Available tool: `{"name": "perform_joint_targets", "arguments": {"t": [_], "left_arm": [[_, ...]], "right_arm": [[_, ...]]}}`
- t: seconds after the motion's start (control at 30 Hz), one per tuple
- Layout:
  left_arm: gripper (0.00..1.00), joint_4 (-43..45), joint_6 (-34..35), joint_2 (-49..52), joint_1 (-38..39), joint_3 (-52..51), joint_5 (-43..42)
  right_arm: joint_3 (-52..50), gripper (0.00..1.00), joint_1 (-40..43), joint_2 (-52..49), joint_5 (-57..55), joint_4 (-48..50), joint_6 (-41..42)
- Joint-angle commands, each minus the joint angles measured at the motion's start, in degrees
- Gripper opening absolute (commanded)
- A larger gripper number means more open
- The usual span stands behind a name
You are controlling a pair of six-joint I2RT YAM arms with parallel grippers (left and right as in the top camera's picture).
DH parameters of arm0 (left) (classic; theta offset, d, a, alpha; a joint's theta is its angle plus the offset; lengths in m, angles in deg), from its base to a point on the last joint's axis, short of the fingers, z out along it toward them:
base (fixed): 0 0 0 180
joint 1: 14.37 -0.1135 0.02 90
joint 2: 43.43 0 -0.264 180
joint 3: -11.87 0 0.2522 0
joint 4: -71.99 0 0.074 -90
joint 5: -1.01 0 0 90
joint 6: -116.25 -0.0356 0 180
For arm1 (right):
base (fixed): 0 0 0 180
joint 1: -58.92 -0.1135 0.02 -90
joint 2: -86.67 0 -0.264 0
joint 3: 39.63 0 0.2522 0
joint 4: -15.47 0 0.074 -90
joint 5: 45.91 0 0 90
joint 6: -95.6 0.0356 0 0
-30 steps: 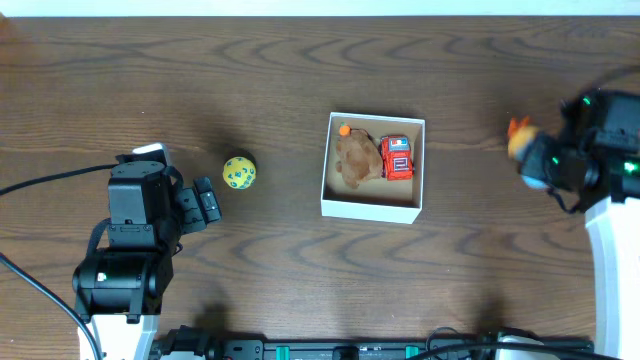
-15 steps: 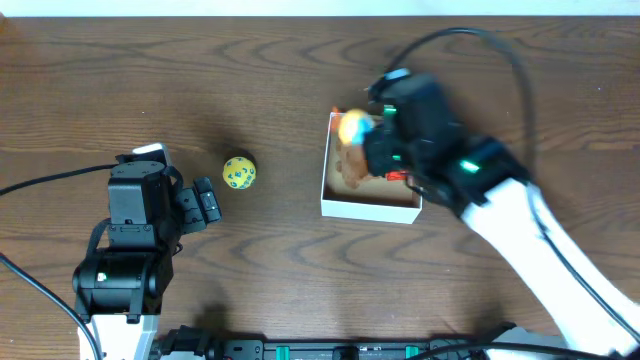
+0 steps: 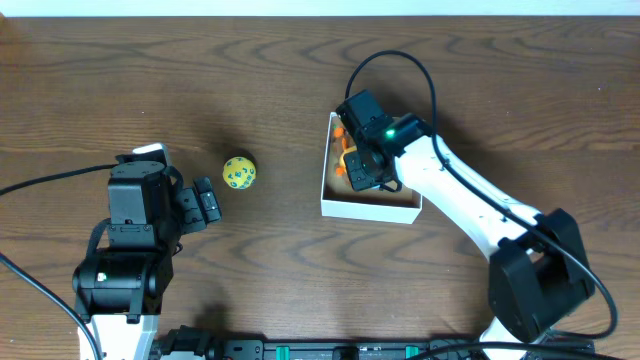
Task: Pack container
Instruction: 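Carry the rubber duck into the box and release it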
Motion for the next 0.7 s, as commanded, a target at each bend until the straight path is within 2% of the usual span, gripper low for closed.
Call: {"name": "perform_joint_targets", "arguments": {"t": [0.0,0.33,0.67], "left_arm": [[0.98,-0.02,0.55,-0.04,-0.24,0.85,0.44],[0.98,0.04,0.55,-0.04,-0.24,0.85,0.44],[0.98,0.04,0.55,-0.04,-0.24,0.85,0.44]], "right_arm": [[0.42,0.01,-0.26,-2.12,-0.26,0.0,0.94],[0.37,0.01,-0.5,-2.34,-0.22,-6.51,-0.9],[0.39,0.01,-2.45,-1.9,1.03,-8.57,-7.23]]}}
